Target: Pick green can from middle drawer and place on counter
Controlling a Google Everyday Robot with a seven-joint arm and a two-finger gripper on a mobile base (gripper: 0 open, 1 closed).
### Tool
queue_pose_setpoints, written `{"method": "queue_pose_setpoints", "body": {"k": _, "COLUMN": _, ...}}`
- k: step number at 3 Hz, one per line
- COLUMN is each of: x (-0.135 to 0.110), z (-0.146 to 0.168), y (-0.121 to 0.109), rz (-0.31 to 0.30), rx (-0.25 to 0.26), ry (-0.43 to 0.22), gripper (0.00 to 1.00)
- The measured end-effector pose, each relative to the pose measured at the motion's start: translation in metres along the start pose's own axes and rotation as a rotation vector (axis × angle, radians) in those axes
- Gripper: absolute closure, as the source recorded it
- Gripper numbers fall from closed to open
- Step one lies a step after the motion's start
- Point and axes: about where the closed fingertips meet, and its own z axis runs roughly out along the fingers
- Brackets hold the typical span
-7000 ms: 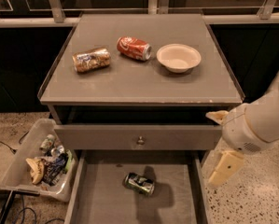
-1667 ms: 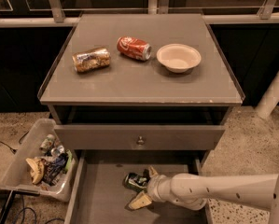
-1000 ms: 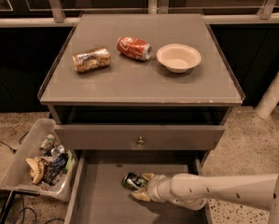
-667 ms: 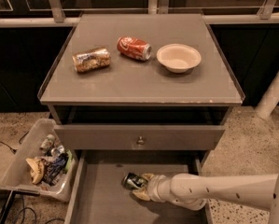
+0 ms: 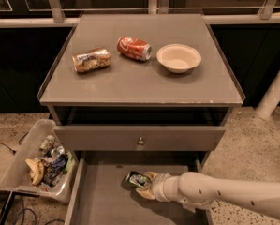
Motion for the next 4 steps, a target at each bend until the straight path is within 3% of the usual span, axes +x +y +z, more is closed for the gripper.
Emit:
{"method": "queue_pose_setpoints", "body": {"k": 2, "x": -0.042, "z": -0.107, "y": 0.0, "rz": -0.107, "rx": -0.026, "ry": -0.118, "gripper": 1.0}}
{"method": "queue_pose_setpoints", "body": {"k": 3, "x": -0.065, "z": -0.154, "y": 0.002, "rz": -0.137, "rx": -0.023, "ry": -0.11, "gripper": 1.0}}
{"method": "queue_pose_setpoints", "body": {"k": 4, "x": -0.102, "z": -0.201, "y": -0.011, "rz": -0.17, "rx": 0.019, "ry": -0.044, "gripper": 1.0}}
